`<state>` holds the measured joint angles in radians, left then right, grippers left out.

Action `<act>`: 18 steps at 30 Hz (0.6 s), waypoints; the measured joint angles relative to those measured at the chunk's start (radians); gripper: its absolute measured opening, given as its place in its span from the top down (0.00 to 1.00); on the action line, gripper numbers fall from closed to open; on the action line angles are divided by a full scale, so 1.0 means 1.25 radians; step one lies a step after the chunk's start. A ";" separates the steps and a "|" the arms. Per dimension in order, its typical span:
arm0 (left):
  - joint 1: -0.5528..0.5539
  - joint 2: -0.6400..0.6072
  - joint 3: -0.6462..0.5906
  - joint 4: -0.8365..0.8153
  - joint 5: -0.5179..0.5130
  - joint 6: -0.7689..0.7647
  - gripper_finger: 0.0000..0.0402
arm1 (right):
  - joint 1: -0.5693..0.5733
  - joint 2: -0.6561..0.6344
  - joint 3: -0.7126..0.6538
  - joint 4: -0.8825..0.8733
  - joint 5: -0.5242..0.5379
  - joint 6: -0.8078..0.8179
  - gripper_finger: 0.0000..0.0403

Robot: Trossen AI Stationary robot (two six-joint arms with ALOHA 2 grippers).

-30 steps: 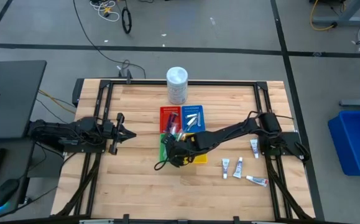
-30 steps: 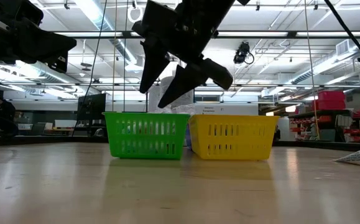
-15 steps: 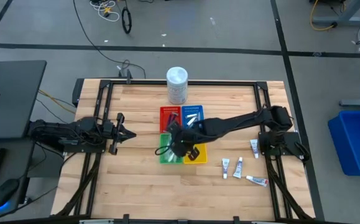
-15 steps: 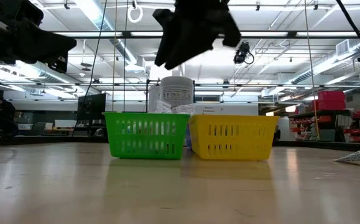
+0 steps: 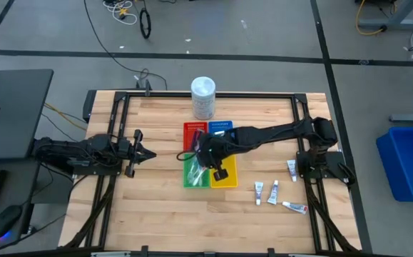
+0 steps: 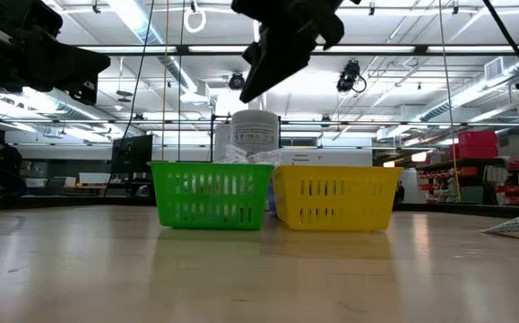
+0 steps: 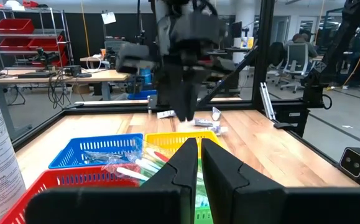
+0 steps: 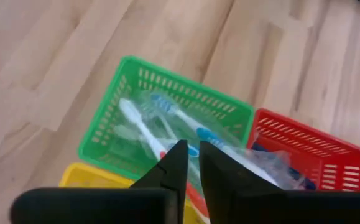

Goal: Pick & Place Travel size toiletries
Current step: Put the white toothpaste into the yellow bin

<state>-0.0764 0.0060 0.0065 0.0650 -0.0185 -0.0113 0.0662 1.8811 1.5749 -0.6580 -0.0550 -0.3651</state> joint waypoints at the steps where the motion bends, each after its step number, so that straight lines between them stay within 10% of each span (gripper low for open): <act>1: 0.000 0.000 0.000 0.000 0.000 0.000 0.93 | -0.003 -0.006 0.000 0.003 -0.001 0.006 0.88; 18: 0.000 0.000 0.000 0.000 0.000 0.000 0.93 | -0.041 -0.131 -0.095 0.088 0.001 0.091 0.99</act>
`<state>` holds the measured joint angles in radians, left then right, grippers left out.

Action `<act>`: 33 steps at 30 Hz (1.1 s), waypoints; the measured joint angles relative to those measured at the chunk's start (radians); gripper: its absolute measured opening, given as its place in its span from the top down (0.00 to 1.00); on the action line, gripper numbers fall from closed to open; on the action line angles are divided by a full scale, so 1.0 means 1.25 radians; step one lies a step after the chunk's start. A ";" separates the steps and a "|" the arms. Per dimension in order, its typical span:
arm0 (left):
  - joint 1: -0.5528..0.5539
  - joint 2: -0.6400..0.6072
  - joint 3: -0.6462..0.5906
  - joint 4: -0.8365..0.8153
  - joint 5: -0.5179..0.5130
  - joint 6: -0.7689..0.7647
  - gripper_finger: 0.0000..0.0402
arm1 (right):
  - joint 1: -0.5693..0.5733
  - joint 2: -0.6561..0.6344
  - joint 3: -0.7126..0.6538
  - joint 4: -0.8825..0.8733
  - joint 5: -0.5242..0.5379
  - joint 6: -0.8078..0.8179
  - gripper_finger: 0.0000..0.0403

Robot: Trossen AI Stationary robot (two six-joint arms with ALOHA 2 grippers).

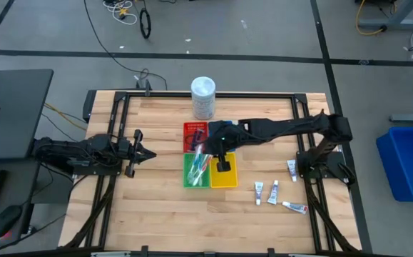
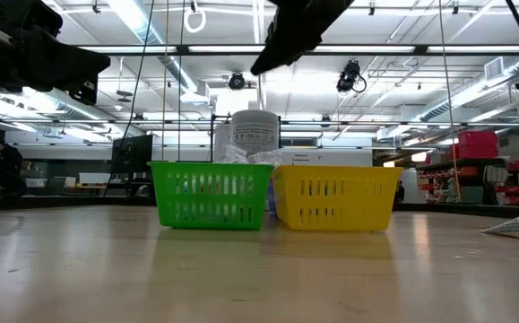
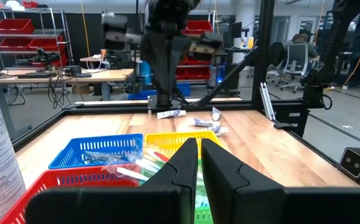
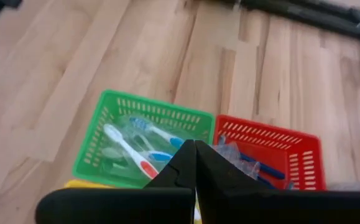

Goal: Pick & Place Travel size toiletries
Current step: Put the white toothpaste into the yellow bin

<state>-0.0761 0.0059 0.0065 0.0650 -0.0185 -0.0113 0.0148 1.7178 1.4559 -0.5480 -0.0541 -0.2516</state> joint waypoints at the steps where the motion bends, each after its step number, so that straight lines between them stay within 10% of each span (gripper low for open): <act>1: 0.000 0.000 0.000 0.000 0.000 0.000 0.93 | 0.001 -0.010 -0.006 0.012 0.000 0.001 0.99; 33: 0.000 0.000 0.000 0.000 0.000 0.000 0.93 | -0.038 -0.466 -0.635 0.263 0.000 0.048 0.99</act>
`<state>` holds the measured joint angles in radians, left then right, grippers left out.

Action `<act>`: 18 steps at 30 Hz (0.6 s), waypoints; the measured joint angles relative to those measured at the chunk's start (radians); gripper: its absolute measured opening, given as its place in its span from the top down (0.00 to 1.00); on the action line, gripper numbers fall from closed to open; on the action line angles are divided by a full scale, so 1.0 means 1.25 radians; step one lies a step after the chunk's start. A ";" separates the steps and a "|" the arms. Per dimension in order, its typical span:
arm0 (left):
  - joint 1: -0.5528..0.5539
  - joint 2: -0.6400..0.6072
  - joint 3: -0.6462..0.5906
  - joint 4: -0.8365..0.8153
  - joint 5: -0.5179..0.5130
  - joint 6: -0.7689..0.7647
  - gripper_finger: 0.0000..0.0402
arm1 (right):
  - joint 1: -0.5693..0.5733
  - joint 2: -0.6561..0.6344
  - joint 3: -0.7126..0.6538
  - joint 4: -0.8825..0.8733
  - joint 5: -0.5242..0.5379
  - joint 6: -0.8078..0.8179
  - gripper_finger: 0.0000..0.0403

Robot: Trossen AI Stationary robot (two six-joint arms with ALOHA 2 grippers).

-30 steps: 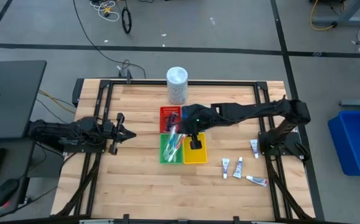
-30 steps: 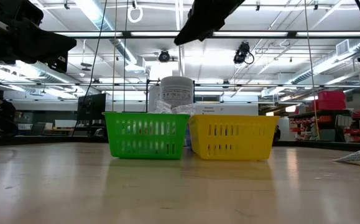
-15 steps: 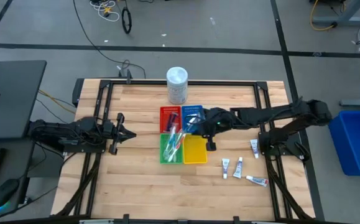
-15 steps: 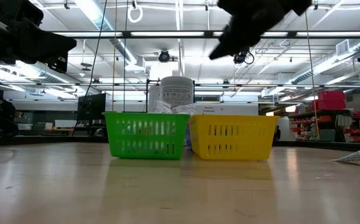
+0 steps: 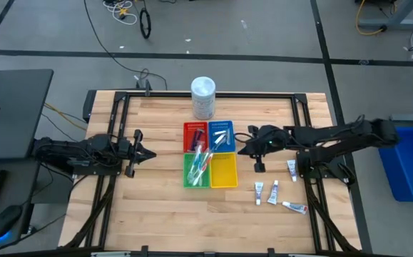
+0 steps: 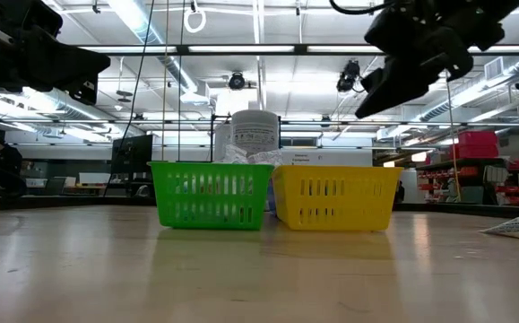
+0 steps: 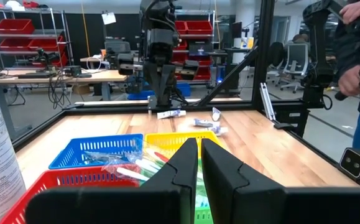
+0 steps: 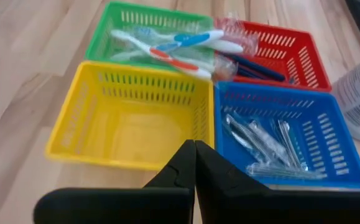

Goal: Pick & Place Travel size toiletries
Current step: Put the white toothpaste into the yellow bin

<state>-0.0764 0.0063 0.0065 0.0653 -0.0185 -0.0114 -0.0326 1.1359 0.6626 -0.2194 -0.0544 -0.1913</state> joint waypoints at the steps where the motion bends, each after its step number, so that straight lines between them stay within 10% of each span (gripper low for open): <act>1: 0.000 0.000 0.000 0.000 0.000 0.000 0.93 | 0.000 -0.012 -0.011 0.000 0.000 0.000 0.99; 18: 0.000 0.000 0.000 0.000 0.000 0.000 0.93 | -0.055 -0.215 -0.171 -0.019 0.000 0.022 0.97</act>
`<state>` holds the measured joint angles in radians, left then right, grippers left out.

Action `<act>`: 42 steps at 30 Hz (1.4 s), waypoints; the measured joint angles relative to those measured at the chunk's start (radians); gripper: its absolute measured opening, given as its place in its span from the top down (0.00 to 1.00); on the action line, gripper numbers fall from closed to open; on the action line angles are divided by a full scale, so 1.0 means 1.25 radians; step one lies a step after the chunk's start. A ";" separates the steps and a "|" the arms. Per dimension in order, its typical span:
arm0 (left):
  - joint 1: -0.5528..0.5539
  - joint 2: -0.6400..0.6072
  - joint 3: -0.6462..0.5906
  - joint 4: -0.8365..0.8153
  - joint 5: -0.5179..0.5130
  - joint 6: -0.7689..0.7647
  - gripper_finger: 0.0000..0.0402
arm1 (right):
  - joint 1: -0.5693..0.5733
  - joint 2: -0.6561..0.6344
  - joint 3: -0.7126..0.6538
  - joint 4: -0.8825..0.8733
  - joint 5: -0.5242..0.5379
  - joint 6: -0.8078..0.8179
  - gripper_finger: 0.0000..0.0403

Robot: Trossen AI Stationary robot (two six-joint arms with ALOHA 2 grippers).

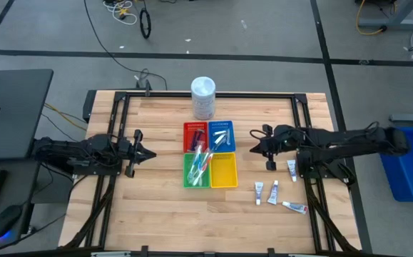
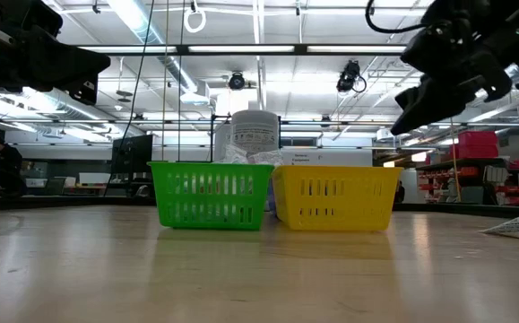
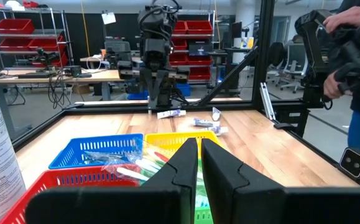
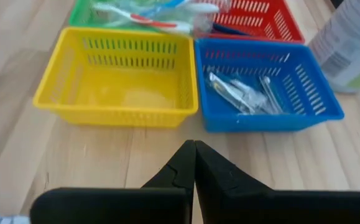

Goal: Pick & Place Travel size toiletries
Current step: Put the white toothpaste into the yellow bin

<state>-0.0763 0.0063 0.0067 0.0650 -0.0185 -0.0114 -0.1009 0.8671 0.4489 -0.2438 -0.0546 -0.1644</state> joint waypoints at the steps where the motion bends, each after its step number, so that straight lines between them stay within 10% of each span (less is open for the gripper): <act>1: 0.000 0.000 0.000 0.000 0.000 0.000 0.93 | 0.000 -0.009 -0.010 0.001 0.000 0.000 0.97; 20: 0.000 0.000 0.000 0.000 0.000 0.000 0.93 | 0.070 0.006 -0.019 0.002 -0.090 -0.051 0.67; 42: 0.000 0.000 0.000 0.000 0.000 0.000 0.93 | 0.340 0.389 0.199 -0.122 -0.054 -0.262 0.41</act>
<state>-0.0765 0.0063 0.0067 0.0650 -0.0185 -0.0113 0.3239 1.3532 0.6980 -0.3964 -0.1216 -0.4913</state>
